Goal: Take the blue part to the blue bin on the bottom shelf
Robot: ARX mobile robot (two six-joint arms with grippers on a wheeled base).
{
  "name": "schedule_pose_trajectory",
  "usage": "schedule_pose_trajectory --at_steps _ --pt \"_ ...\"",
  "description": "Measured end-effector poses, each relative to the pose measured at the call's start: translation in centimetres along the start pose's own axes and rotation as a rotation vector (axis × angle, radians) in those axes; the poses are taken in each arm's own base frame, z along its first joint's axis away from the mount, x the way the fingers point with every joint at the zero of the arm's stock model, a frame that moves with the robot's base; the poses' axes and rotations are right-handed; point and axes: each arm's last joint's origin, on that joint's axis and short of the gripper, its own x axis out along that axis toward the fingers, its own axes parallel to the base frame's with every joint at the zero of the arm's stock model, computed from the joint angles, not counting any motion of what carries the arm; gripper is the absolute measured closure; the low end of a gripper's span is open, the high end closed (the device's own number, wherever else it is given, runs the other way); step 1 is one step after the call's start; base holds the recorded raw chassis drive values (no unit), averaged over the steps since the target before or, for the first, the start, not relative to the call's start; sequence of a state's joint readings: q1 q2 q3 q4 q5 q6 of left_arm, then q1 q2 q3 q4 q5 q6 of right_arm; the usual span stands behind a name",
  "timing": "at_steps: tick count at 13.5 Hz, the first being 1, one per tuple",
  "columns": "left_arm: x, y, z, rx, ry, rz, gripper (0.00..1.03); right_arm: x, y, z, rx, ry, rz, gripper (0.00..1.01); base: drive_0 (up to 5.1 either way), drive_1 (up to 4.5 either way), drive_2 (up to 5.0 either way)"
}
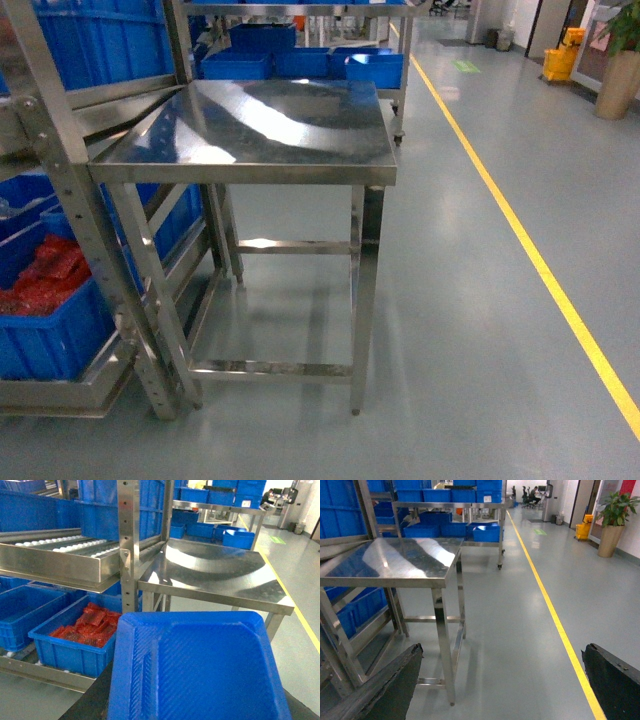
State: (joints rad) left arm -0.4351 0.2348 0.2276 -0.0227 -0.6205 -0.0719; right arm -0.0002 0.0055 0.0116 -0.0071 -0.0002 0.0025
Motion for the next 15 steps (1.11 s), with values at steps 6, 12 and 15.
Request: schedule_pose_trajectory --at_steps 6,12,15 --pt "0.01 0.00 -0.04 0.003 0.004 0.000 0.60 0.00 0.00 0.04 0.000 -0.004 0.000 0.03 -0.1 4.15 -4.3" --pt "0.04 -0.04 -0.07 0.004 0.006 -0.003 0.60 0.00 0.00 0.01 0.000 -0.002 -0.001 0.03 -2.5 1.27 1.3" --pt "0.04 -0.03 -0.06 0.004 0.005 -0.001 0.60 0.00 0.00 0.01 0.000 -0.001 -0.001 0.03 -4.9 2.53 2.5"
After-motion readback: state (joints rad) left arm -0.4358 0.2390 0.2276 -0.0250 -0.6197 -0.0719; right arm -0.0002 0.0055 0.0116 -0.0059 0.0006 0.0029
